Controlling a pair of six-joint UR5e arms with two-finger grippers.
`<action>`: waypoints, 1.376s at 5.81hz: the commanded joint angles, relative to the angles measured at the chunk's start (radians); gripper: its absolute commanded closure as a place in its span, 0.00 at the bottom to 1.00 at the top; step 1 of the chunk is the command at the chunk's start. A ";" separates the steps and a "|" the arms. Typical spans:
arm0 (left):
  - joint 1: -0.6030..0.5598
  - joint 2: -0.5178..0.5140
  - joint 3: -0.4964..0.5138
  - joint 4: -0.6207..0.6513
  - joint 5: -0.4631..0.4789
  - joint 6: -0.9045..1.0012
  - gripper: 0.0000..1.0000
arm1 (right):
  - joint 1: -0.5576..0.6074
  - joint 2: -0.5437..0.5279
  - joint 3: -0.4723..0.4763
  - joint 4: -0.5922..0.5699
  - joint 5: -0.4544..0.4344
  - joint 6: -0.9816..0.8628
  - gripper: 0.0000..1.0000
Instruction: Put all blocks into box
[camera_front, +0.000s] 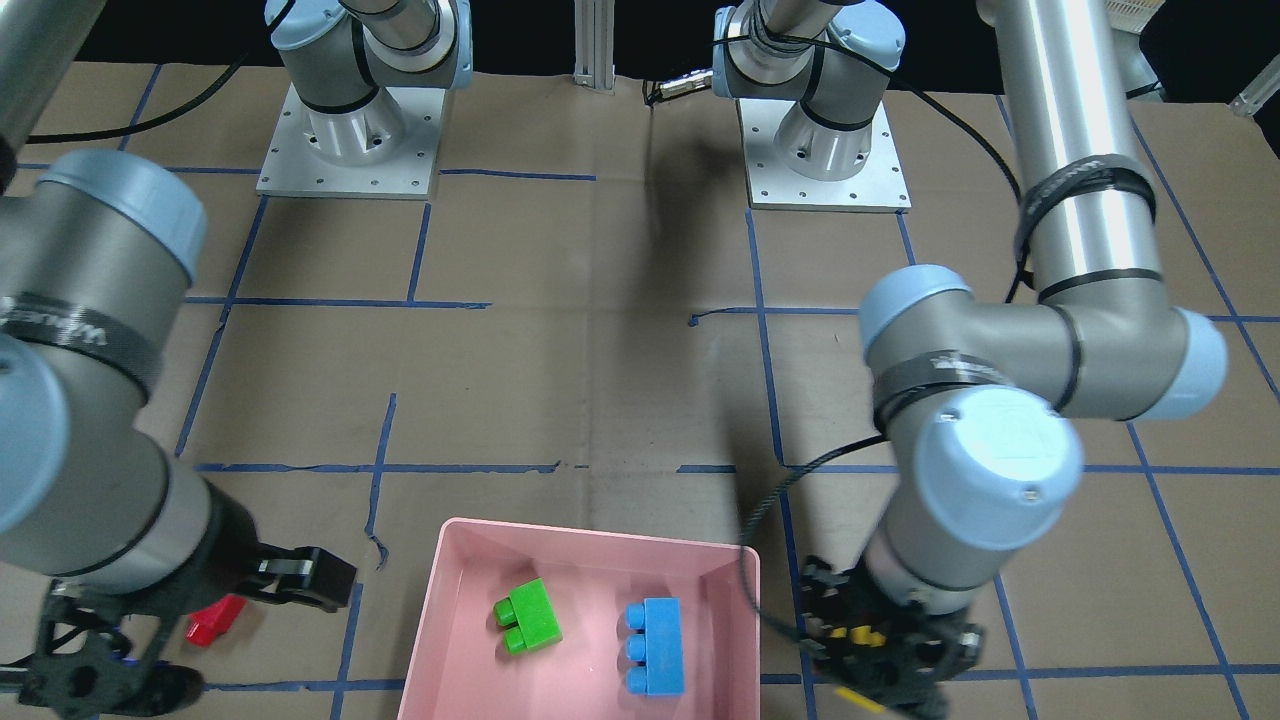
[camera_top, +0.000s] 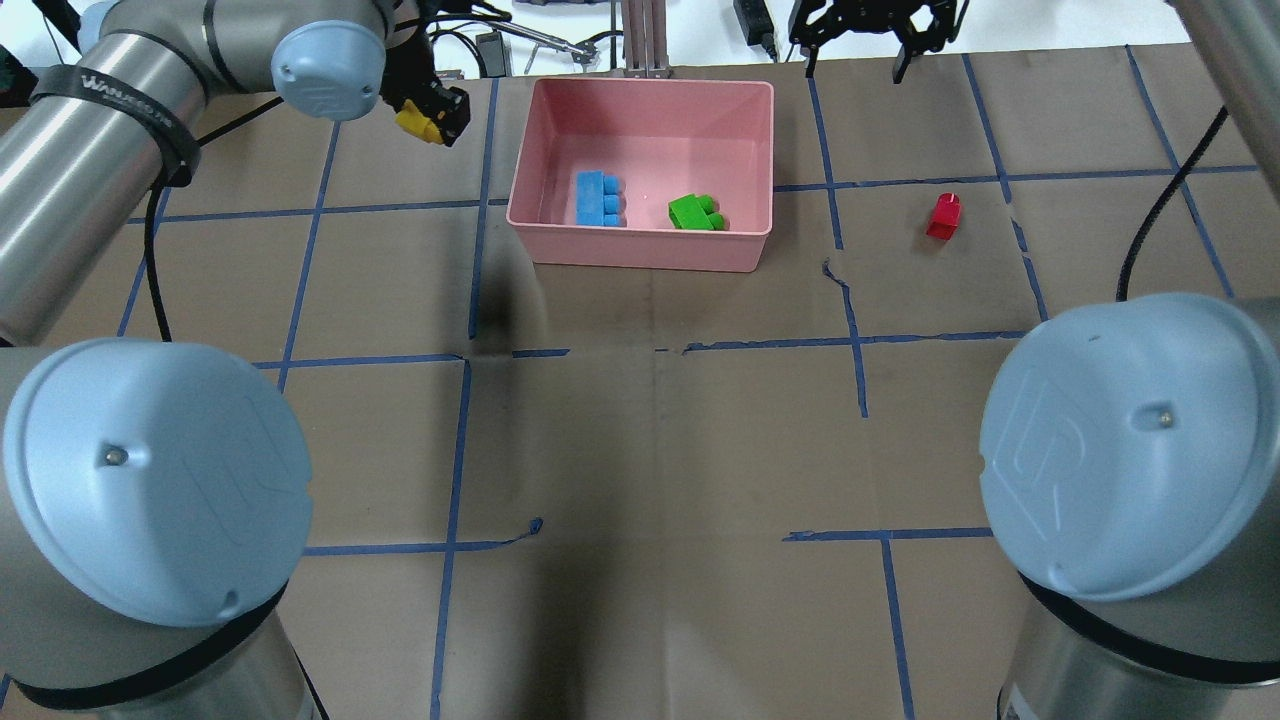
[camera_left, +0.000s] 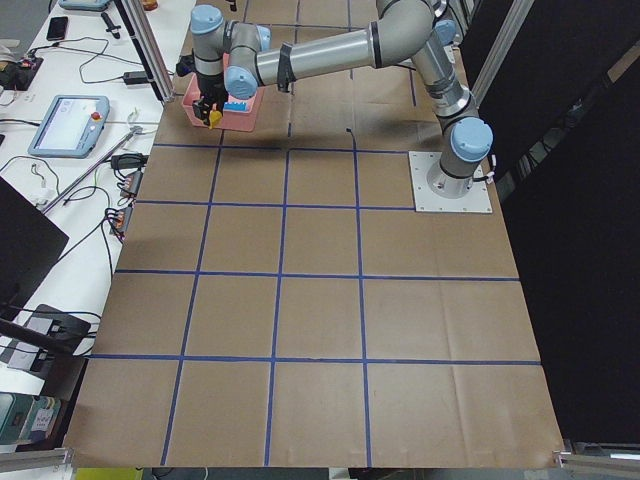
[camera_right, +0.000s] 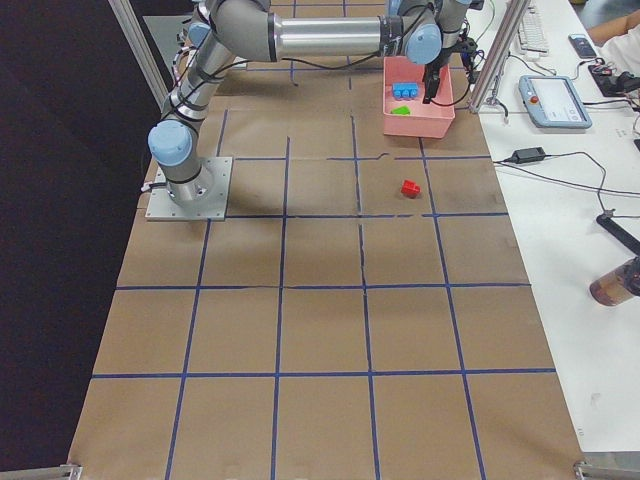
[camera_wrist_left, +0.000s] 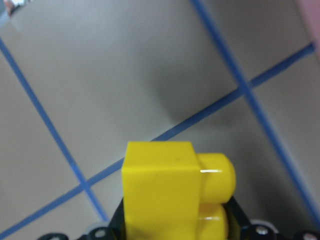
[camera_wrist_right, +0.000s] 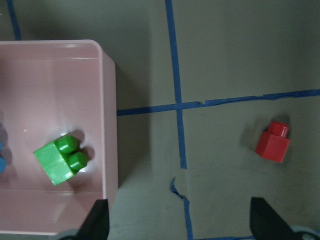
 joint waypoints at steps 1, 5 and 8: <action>-0.136 -0.127 0.101 0.007 -0.057 -0.111 0.87 | -0.105 0.003 0.097 -0.020 0.002 -0.108 0.01; -0.111 -0.054 0.068 -0.129 -0.044 -0.105 0.00 | -0.192 0.128 0.237 -0.226 0.004 -0.113 0.01; -0.002 0.261 -0.152 -0.335 -0.033 -0.114 0.00 | -0.192 0.182 0.241 -0.295 -0.002 -0.095 0.08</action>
